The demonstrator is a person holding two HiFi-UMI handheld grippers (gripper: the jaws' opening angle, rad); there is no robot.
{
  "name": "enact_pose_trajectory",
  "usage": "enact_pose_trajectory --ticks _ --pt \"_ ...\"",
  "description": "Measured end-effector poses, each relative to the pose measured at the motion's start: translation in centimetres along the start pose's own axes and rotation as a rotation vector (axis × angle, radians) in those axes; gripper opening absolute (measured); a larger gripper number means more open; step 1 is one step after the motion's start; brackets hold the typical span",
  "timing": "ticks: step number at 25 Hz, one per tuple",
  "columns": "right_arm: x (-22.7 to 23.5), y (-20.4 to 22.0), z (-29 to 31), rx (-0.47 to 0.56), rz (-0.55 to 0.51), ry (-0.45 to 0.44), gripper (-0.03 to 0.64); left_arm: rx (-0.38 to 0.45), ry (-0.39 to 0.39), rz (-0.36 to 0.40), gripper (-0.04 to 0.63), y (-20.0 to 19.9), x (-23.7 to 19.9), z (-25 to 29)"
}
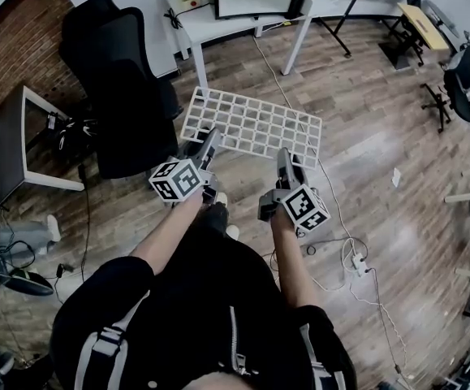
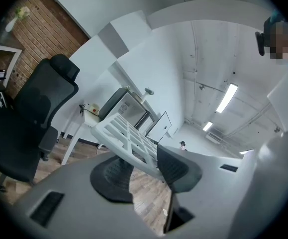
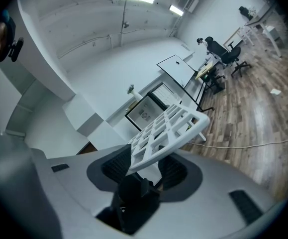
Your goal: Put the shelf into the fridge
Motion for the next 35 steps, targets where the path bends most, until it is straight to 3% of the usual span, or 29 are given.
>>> enact_pose_trajectory --ticks 9,26,35 --pt "2.7 -2.2 5.6 -0.031 -0.004 -0.001 0.184 0.003 -0.012 -0.031 0.163 -0.5 -1.1 6.4" --pt "8.9 -12.4 24.1 -0.041 -0.05 0.009 0.183 0.006 0.002 -0.069 0.163 -5.4 -1.7 28.1" --pt "10.5 -13.7 30.6 -0.08 -0.035 -0.015 0.184 0.031 -0.04 -0.084 0.163 -7.5 -3.4 33.1"
Point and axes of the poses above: the fingertips, and each gripper's own axes: z forward along the fingers, x to its right, y out of its underside, the point moved 7 cm from there along -z, backward along the fingers, and after that the axes turned 10 degrees about -y, right-handed, at the moved point
